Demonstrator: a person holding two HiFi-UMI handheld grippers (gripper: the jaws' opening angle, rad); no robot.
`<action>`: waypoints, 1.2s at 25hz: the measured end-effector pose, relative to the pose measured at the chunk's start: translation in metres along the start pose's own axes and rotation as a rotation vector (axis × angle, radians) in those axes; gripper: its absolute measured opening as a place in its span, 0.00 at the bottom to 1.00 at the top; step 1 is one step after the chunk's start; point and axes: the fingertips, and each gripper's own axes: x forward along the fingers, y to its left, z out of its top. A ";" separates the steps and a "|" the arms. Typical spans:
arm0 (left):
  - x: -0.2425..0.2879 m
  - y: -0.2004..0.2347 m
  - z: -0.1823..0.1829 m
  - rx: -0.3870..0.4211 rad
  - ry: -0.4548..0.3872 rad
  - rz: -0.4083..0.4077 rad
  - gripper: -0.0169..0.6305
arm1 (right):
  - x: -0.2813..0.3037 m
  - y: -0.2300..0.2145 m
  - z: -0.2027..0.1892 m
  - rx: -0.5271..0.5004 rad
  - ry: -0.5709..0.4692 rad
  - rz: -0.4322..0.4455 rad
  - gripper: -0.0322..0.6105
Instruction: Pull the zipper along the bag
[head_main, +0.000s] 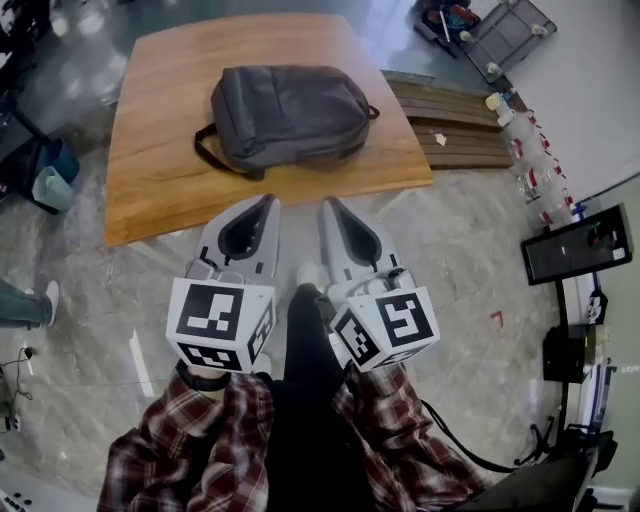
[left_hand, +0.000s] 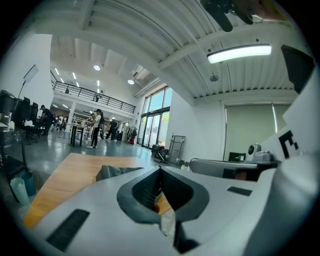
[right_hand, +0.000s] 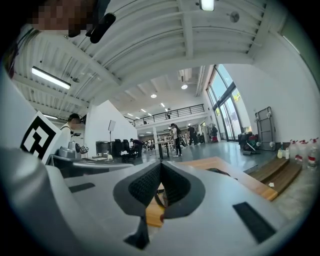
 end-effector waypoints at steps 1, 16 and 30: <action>0.021 0.006 0.003 -0.001 -0.001 0.011 0.04 | 0.016 -0.015 0.003 -0.001 -0.001 0.008 0.06; 0.261 0.094 0.074 -0.042 -0.040 0.185 0.04 | 0.221 -0.190 0.058 -0.005 0.030 0.157 0.06; 0.324 0.168 -0.046 -0.050 0.400 0.169 0.04 | 0.274 -0.210 -0.021 0.047 0.250 0.166 0.06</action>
